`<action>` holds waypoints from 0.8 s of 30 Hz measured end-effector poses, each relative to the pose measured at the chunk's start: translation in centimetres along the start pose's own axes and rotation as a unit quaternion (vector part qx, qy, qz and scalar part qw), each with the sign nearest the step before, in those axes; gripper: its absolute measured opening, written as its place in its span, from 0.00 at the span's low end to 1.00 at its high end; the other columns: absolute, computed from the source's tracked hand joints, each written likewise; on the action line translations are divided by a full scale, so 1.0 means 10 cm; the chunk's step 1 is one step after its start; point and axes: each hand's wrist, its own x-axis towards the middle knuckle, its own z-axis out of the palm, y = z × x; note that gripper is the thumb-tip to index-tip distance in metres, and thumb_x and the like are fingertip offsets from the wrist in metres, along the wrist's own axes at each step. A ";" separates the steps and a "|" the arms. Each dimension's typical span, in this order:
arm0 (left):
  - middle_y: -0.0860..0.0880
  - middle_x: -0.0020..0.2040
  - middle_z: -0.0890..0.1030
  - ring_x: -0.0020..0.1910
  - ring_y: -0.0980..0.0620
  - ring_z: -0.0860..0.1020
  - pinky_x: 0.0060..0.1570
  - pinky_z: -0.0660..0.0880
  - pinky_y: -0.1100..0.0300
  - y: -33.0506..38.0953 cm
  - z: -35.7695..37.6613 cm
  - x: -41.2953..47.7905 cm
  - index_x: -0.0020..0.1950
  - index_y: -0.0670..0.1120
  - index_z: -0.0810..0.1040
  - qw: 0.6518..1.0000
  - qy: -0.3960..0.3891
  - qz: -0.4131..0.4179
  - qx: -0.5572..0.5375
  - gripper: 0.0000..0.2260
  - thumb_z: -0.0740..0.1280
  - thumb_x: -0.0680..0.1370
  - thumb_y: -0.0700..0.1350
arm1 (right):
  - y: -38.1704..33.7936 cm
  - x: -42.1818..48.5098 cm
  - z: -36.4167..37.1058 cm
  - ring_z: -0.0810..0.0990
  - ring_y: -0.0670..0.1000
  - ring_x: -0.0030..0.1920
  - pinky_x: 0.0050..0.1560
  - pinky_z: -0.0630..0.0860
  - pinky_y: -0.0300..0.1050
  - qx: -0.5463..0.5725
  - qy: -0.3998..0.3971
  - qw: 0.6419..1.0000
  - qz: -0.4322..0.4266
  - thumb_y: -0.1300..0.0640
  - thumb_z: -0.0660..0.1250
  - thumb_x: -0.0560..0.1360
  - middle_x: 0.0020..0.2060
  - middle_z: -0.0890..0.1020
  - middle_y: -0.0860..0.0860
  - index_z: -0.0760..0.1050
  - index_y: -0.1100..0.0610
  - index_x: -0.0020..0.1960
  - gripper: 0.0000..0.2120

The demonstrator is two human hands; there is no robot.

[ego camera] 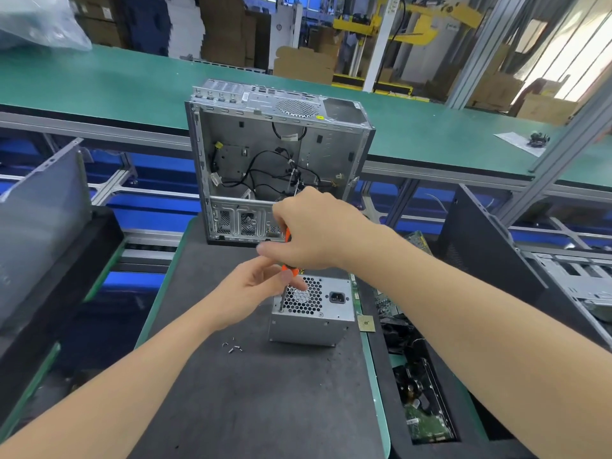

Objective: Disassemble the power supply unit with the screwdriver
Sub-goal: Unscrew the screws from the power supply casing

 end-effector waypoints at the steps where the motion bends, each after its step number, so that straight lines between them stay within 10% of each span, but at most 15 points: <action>1: 0.49 0.59 0.86 0.65 0.50 0.81 0.67 0.75 0.41 -0.01 0.00 0.00 0.69 0.60 0.76 1.000 -0.004 0.001 0.003 0.19 0.65 0.81 0.65 | -0.03 0.00 0.04 0.71 0.54 0.34 0.30 0.63 0.44 -0.032 0.033 0.998 0.030 0.32 0.63 0.75 0.34 0.68 0.48 0.65 0.52 0.37 0.24; 9: 0.57 0.59 0.79 0.54 0.52 0.79 0.53 0.75 0.63 -0.32 -0.09 -0.12 0.58 0.59 0.82 0.973 0.058 0.033 0.222 0.14 0.76 0.76 0.45 | -0.05 0.08 0.02 0.79 0.58 0.43 0.40 0.79 0.51 0.031 -0.032 0.999 -0.004 0.47 0.71 0.75 0.40 0.77 0.53 0.74 0.57 0.44 0.14; 24: 0.60 0.53 0.77 0.50 0.56 0.77 0.50 0.70 0.71 -0.50 0.02 -0.09 0.42 0.57 0.81 0.952 0.076 0.054 0.291 0.07 0.77 0.76 0.48 | 0.01 -0.03 -0.19 0.81 0.51 0.46 0.47 0.82 0.53 0.082 -0.121 0.987 -0.060 0.65 0.74 0.68 0.48 0.80 0.46 0.79 0.50 0.50 0.14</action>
